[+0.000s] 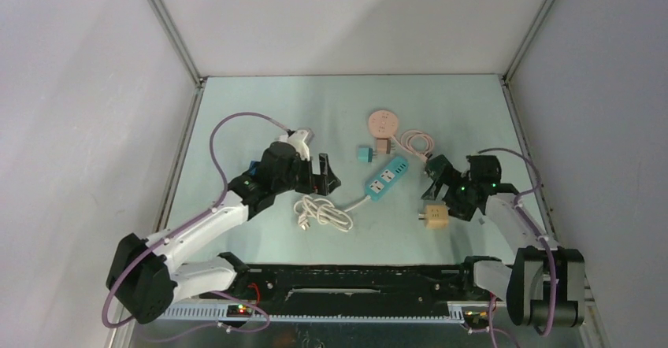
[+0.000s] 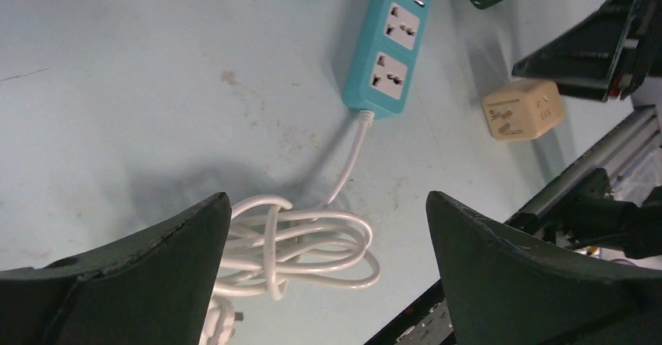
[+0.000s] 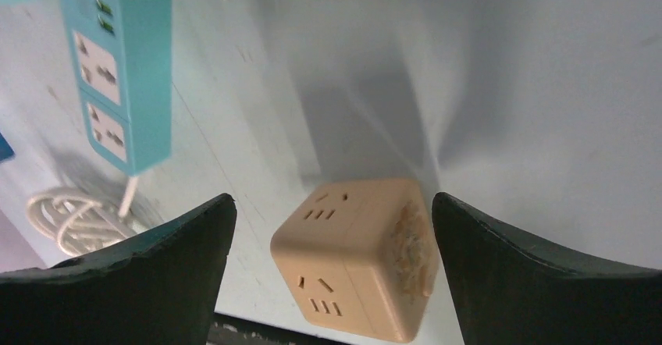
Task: Insert the plug
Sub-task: Adjust the plug at the center of the board.
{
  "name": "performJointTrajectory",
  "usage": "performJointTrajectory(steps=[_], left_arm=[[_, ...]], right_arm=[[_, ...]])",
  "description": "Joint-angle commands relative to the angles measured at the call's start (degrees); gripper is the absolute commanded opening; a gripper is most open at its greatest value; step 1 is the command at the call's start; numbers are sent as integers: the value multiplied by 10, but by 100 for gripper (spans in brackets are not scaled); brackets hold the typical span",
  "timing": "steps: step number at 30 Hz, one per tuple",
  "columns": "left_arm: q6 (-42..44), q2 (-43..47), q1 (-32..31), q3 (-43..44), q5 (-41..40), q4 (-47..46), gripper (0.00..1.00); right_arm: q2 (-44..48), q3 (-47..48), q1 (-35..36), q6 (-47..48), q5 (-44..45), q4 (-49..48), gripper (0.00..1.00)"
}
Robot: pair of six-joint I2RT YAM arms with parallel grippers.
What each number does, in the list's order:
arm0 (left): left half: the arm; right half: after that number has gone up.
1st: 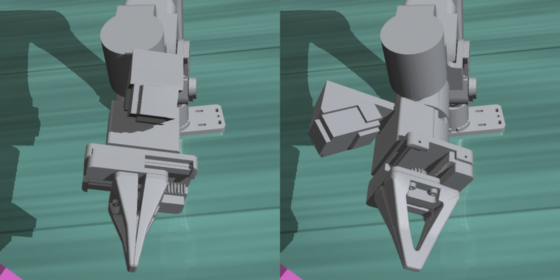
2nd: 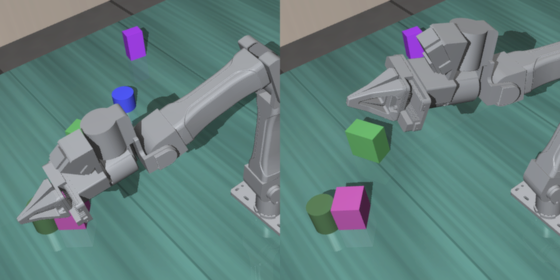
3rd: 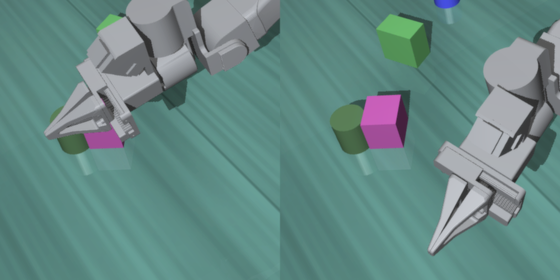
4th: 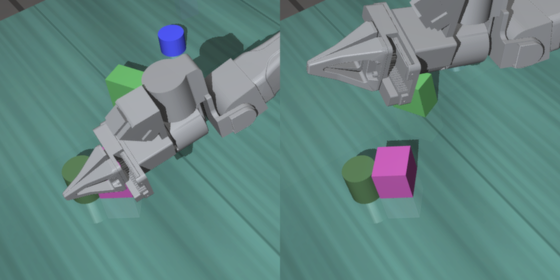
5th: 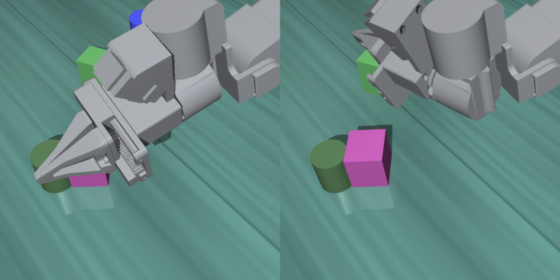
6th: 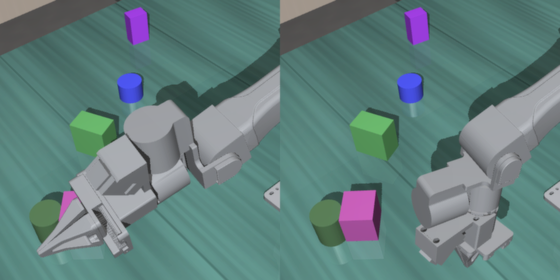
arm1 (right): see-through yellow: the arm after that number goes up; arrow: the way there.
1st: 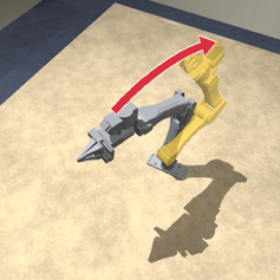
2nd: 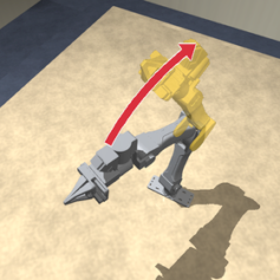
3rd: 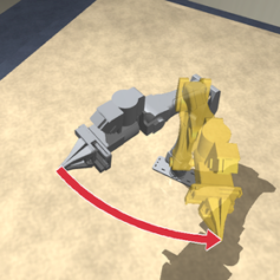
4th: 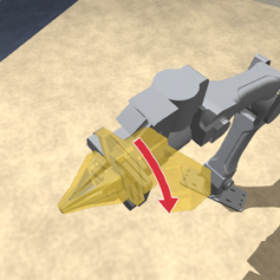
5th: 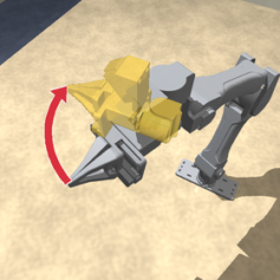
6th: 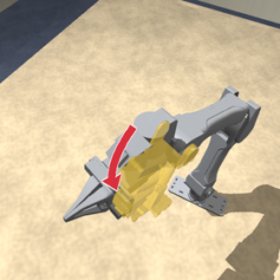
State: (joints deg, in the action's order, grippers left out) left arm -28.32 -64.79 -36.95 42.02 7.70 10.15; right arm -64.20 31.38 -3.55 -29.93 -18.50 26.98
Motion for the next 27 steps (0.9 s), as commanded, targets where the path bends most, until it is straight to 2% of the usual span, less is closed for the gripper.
performJointTrajectory(steps=[1, 7, 11, 16, 19, 24, 27], left_arm=[[27, 54, -1, 29, -39, 27, 98], [63, 125, -1, 10, -46, 29, 98], [95, 136, -1, -13, -20, 16, 98], [124, 89, -16, -9, 12, 4, 98], [138, 26, -43, 24, 32, 8, 98], [226, -124, -128, 133, 24, 57, 98], [277, -211, -178, 215, 17, 105, 98]], right_arm=[[-9, -9, 79, -53, -21, -10, 98], [-27, 5, 218, -127, -4, -67, 98], [-47, 31, 253, -108, 25, -37, 99], [-10, 33, 210, -56, 27, -4, 100], [21, 33, 149, -24, -12, 19, 100], [75, 32, 53, 24, -60, 58, 100], [89, 22, 4, 20, -109, 50, 100]])
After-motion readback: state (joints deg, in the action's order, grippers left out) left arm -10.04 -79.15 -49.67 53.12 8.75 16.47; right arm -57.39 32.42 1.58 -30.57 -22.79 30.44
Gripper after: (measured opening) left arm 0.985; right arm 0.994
